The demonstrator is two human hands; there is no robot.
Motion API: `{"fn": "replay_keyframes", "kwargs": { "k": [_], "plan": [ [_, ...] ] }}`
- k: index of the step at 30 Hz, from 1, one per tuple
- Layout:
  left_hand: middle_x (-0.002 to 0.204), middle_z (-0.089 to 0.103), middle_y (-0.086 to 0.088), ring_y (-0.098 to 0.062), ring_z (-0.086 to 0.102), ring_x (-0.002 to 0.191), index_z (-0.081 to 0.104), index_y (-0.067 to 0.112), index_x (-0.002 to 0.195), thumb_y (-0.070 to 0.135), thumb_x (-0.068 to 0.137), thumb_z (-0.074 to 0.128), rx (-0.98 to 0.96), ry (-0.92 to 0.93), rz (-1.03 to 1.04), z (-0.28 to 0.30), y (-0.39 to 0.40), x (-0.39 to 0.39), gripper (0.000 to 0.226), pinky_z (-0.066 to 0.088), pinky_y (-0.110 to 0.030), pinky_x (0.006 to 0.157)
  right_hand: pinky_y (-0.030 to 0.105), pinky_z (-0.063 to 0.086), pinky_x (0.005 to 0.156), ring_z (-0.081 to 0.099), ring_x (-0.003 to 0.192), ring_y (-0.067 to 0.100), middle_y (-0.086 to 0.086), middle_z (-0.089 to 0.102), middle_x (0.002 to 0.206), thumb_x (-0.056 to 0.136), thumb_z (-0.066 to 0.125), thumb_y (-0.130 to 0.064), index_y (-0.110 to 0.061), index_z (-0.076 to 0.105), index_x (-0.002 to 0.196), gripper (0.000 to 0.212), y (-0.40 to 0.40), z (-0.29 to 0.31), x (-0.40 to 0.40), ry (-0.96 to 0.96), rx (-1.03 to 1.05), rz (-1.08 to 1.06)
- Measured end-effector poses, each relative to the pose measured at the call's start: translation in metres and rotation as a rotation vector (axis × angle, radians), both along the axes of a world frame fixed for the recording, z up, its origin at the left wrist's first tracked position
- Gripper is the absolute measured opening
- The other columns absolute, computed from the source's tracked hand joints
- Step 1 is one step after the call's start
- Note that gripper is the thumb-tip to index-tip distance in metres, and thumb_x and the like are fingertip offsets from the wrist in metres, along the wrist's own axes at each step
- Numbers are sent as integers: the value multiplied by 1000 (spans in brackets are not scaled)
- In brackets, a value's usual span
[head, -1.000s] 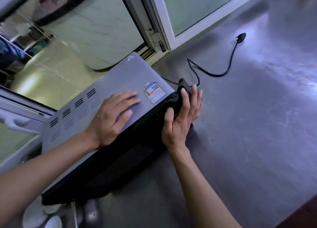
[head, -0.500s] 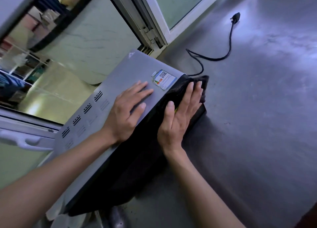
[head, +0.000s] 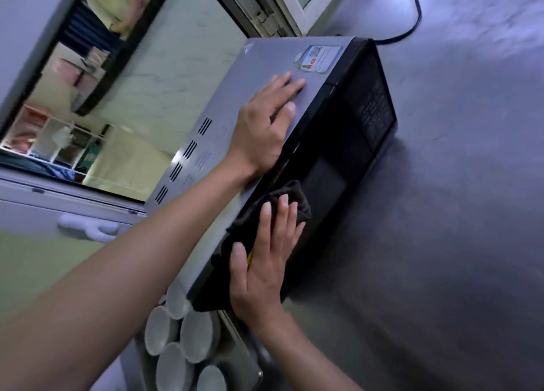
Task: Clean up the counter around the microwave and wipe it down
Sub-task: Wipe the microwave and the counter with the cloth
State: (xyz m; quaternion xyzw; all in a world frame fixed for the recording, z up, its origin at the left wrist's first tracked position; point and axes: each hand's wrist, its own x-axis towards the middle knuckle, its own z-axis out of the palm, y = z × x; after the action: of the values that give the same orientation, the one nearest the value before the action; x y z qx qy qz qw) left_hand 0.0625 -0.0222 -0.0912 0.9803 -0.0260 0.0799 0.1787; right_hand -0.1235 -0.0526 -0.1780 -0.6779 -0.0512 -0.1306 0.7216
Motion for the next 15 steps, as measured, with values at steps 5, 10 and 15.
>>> {"fn": "replay_keyframes", "kwargs": {
  "k": [5, 10, 15],
  "plan": [
    [154, 45, -3, -17, 35, 146, 56, 22, 141, 23, 99, 43, 14, 24, -22, -1, 3, 0, 44, 27, -38, 121, 69, 8, 116, 7, 152, 41, 5, 1, 168, 104, 34, -44, -22, 8, 159, 65, 18, -18, -61, -155, -125, 62],
    [156, 42, 0, -17, 31, 148, 52, 25, 144, 27, 99, 39, 54, 30, -37, -5, 8, 4, 47, 26, -42, 121, 66, 6, 118, 7, 153, 37, 1, 0, 168, 102, 35, -46, -27, 8, 159, 66, 17, -21, -44, -155, -100, 33],
    [156, 43, -1, -18, 32, 148, 53, 26, 144, 37, 95, 35, 52, 29, -39, -5, 9, 4, 53, 26, -47, 120, 65, 5, 119, 8, 153, 36, 10, 11, 166, 94, 44, -40, -24, 20, 155, 67, -5, -16, 28, -93, -32, -52]
  ]
}}
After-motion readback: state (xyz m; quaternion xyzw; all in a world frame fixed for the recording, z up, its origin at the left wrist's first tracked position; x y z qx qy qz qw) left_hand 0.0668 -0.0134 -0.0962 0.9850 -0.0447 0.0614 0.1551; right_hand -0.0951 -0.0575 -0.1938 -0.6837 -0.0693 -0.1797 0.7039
